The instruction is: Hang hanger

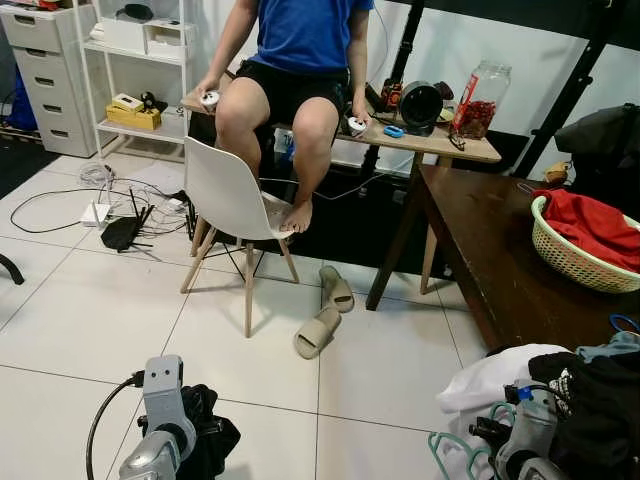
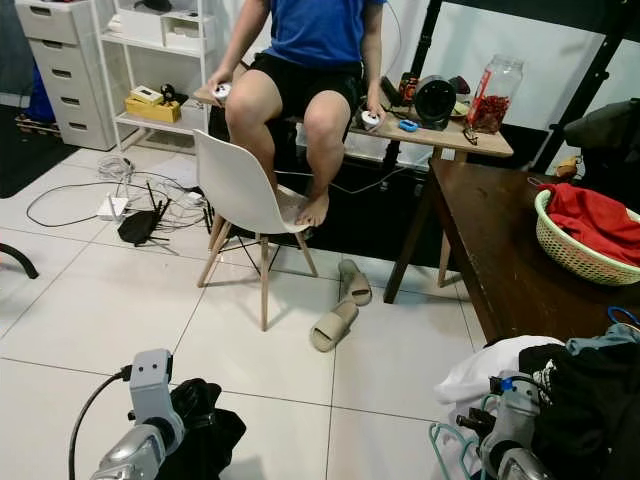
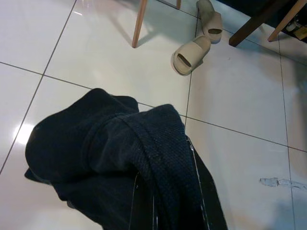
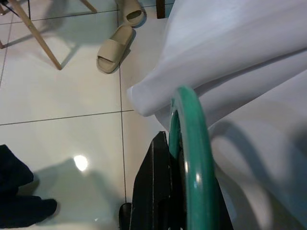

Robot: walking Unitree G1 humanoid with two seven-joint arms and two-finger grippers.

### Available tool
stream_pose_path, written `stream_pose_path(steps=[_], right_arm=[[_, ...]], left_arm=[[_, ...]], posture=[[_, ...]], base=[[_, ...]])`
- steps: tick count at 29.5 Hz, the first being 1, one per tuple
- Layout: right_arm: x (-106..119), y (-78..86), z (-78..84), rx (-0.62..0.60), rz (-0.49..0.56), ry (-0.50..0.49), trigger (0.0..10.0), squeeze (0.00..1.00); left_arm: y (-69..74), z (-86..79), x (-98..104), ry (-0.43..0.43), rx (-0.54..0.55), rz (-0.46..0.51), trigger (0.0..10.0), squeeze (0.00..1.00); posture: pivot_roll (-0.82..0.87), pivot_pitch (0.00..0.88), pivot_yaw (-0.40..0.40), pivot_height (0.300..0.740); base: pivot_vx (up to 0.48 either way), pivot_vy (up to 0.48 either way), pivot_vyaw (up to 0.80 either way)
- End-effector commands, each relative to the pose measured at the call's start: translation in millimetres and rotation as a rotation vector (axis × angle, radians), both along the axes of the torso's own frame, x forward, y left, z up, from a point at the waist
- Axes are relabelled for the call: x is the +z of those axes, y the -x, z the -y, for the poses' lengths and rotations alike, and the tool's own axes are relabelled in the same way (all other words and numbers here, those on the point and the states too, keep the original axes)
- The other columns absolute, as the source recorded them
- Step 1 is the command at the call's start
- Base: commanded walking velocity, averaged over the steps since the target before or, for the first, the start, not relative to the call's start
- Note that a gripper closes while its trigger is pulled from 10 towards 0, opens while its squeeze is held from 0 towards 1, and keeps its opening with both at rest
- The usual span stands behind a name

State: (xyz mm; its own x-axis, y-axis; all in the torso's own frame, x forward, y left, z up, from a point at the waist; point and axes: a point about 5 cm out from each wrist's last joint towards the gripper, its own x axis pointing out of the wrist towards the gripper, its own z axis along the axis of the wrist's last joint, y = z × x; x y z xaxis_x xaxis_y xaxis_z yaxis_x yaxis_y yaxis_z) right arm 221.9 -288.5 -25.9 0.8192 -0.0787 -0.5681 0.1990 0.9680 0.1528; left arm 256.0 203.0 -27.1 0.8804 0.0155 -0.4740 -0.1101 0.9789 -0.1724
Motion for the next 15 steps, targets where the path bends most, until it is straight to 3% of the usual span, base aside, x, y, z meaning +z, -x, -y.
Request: stream_pose_path(steps=[1, 3, 7, 15], right_arm=[[2.5, 0.7, 4.6, -0.018, 0.022, 0.008, 10.0, 0.0], [2.4, 1.0, 4.7, -0.019, 0.023, 0.006, 10.0, 0.0], [2.3, 1.7, 5.1, -0.025, 0.027, 0.003, 10.0, 0.0], [2.1, 2.8, 5.9, -0.033, 0.033, -0.007, 10.0, 0.0]], left_arm=[[-0.5, 4.9, 0.7, -0.003, -0.025, 0.017, 10.0, 0.0], [-0.4, 5.0, 0.6, -0.006, -0.03, 0.017, 10.0, 0.0], [0.2, 5.0, 0.6, -0.007, -0.034, 0.022, 10.0, 0.0], [1.2, 4.5, 0.2, 0.008, -0.016, 0.028, 10.0, 0.0]], posture=[[-0.02, 0.0, -0.141, 0.74], [-0.03, 0.0, -0.136, 0.74], [-0.03, 0.0, -0.129, 0.74], [-0.03, 0.0, -0.126, 0.74]], base=[[0.0, 0.0, 0.0], [0.0, 0.0, 0.0], [0.0, -0.465, 0.0], [0.0, 0.0, 0.0]])
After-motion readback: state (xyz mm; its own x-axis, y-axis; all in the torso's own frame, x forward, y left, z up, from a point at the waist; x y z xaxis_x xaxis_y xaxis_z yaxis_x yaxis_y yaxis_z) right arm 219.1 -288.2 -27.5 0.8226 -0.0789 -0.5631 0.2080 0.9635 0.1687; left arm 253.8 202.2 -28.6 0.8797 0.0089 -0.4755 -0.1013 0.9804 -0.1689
